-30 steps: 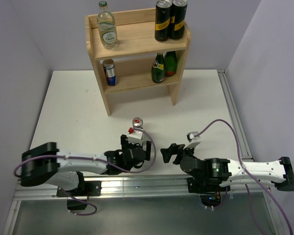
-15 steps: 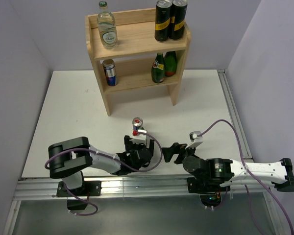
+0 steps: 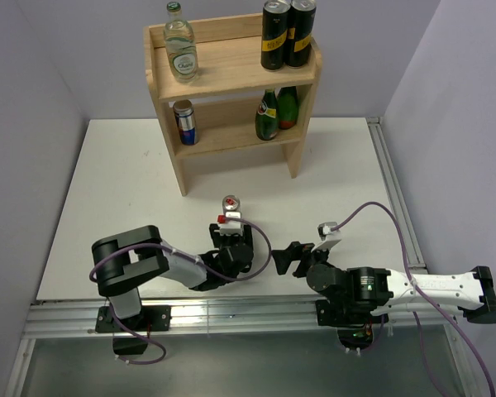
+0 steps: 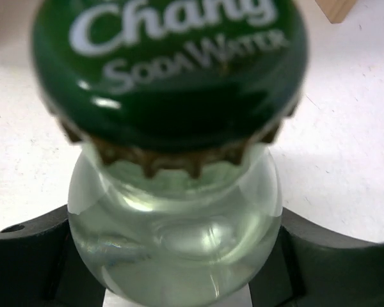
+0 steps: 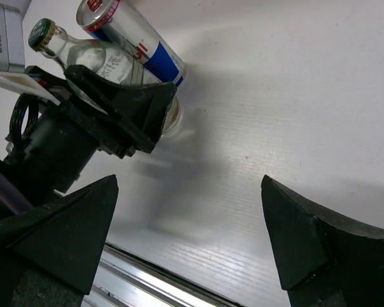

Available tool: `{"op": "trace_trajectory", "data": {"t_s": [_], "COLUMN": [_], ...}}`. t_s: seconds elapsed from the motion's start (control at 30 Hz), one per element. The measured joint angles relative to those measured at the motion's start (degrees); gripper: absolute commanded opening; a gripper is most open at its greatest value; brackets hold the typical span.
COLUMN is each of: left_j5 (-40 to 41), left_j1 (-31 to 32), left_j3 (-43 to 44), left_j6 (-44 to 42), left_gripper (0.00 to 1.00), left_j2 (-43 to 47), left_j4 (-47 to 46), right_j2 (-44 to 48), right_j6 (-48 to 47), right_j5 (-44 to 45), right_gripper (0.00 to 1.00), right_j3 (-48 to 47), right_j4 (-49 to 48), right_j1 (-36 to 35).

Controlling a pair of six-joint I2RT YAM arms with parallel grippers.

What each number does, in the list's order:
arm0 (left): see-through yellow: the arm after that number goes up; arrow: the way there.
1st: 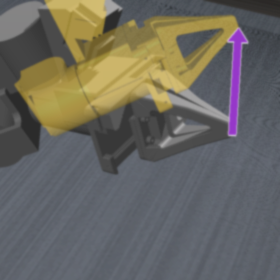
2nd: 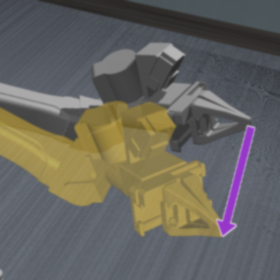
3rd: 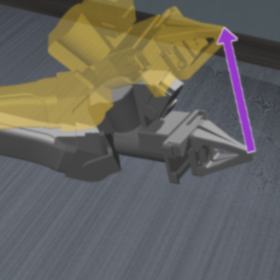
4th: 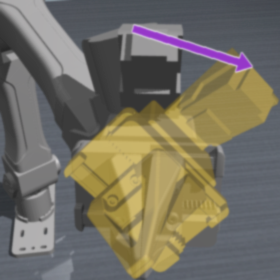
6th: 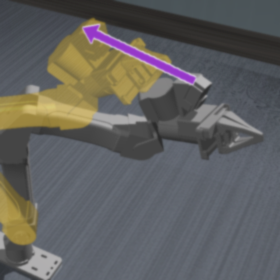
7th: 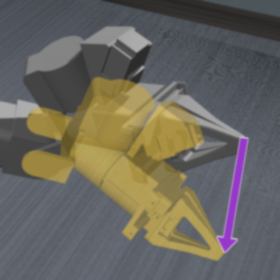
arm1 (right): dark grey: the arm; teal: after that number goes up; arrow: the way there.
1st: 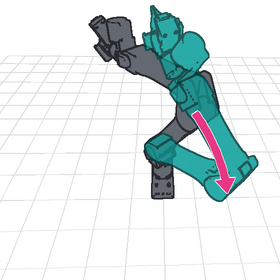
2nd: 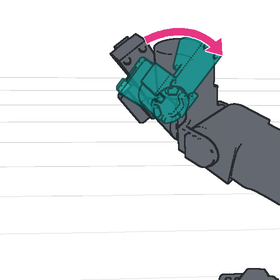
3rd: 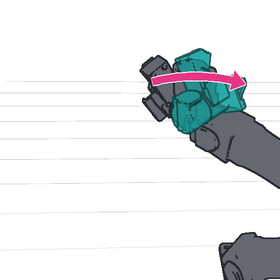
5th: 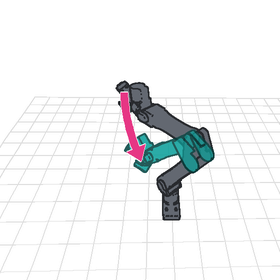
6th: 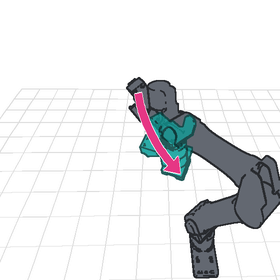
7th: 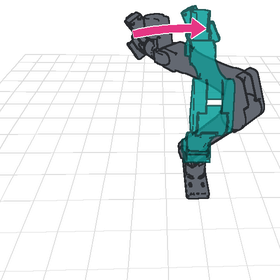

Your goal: Place and organize the beverage onto the shelf

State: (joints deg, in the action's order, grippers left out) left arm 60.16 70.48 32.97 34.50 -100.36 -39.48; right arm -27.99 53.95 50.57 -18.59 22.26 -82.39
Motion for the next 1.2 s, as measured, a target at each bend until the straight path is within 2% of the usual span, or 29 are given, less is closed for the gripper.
{"op": "trace_trajectory", "data": {"t_s": [0.03,0.07,0.2,0.3,0.43,0.53,0.67,0.9,1.2], "left_j5": [0.02,0.13,0.35,0.63,-1.09,-2.84,-4.76,-7.67,-11.63], "left_j1": [-0.28,-0.52,-0.74,-0.09,1.64,1.99,1.03,-4.98,-16.92], "left_j3": [0.0,0.0,0.57,3.13,10.23,17.0,29.35,52.0,83.65], "left_j6": [0.02,0.07,1.66,5.14,9.16,8.83,4.68,-9.09,-25.35], "left_gripper": [0.07,0.0,0.0,0.0,0.0,0.0,0.0,0.0,0.0], "left_j2": [-0.11,-0.11,0.7,3.82,9.6,14.16,18.4,18.51,8.63], "left_j4": [-0.26,-0.31,3.13,16.15,38.69,48.89,58.99,64.76,67.78], "right_j2": [-0.02,-0.04,-0.72,-1.09,-0.72,0.07,0.2,0.13,0.76], "right_j6": [-0.02,-0.02,0.0,0.04,0.0,0.0,0.0,-0.44,-0.42], "right_j5": [0.0,0.0,0.02,0.02,0.02,0.02,0.02,0.17,0.68], "right_gripper": [1.0,1.0,1.0,1.0,1.0,1.0,1.0,1.0,1.0], "right_j3": [0.0,0.0,0.0,0.0,0.0,0.0,0.0,0.0,0.11], "right_j4": [0.0,0.0,0.0,0.02,0.02,0.02,0.02,-0.11,-0.13], "right_j1": [0.0,0.0,0.0,0.0,0.0,0.0,0.0,0.0,0.0]}}
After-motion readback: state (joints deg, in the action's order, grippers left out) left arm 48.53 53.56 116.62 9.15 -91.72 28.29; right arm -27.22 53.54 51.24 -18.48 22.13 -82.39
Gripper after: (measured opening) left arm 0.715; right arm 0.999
